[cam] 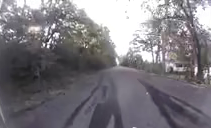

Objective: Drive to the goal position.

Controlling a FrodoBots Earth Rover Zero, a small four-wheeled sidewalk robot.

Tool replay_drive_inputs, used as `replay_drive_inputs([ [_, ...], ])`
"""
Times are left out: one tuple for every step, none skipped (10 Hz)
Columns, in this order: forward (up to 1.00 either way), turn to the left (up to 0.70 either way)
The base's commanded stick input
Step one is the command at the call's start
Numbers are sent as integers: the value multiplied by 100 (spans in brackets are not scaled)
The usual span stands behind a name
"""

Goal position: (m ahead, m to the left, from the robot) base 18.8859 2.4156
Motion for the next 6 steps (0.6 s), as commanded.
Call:
replay_drive_inputs([
  [70, 0],
  [70, 0],
  [70, 0],
  [70, 0],
  [70, 0],
  [70, -3],
])
